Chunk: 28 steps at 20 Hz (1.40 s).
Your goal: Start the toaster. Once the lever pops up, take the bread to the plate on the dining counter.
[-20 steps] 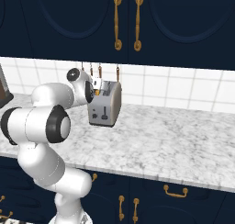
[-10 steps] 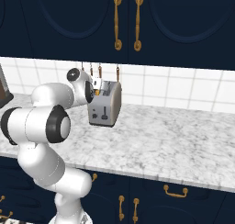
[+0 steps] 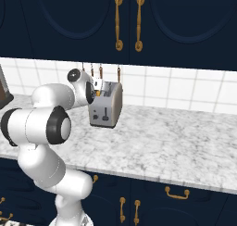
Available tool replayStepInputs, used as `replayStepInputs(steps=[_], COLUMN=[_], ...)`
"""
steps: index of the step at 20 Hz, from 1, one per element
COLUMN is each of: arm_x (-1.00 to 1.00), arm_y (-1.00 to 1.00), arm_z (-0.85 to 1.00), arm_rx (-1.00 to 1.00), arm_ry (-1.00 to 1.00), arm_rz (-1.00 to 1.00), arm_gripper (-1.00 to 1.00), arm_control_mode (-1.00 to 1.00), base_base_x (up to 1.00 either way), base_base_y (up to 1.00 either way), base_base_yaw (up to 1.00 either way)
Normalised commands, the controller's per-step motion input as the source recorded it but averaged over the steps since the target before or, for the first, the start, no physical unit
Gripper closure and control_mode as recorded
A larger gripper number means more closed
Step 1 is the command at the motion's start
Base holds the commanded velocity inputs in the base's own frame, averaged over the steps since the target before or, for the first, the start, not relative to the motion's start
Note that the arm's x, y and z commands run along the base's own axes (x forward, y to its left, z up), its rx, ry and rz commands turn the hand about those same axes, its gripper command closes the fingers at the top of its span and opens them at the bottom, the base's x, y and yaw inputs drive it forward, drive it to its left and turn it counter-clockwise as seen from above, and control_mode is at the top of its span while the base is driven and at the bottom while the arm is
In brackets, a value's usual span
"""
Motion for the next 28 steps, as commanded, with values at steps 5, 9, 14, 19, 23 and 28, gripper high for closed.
replayStepInputs(steps=[5,9,14,19,23,28], arm_x=[0.00,0.00,0.00,0.00,0.00,0.00], arm_y=[0.00,0.00,0.00,0.00,0.00,0.00], arm_z=[0.00,0.00,0.00,0.00,0.00,0.00], arm_rx=[0.00,0.00,0.00,0.00,0.00,0.00], arm_ry=[0.00,0.00,0.00,0.00,0.00,0.00], arm_rz=[0.00,0.00,0.00,0.00,0.00,0.00], arm_gripper=[-1.00,-1.00,-1.00,-1.00,-1.00,-1.00], arm_control_mode=[-1.00,-1.00,-1.00,-1.00,-1.00,-1.00], base_base_x=[0.00,0.00,0.00,0.00,0.00,0.00], base_base_y=[0.00,0.00,0.00,0.00,0.00,0.00], base_base_yaw=[0.00,0.00,0.00,0.00,0.00,0.00])
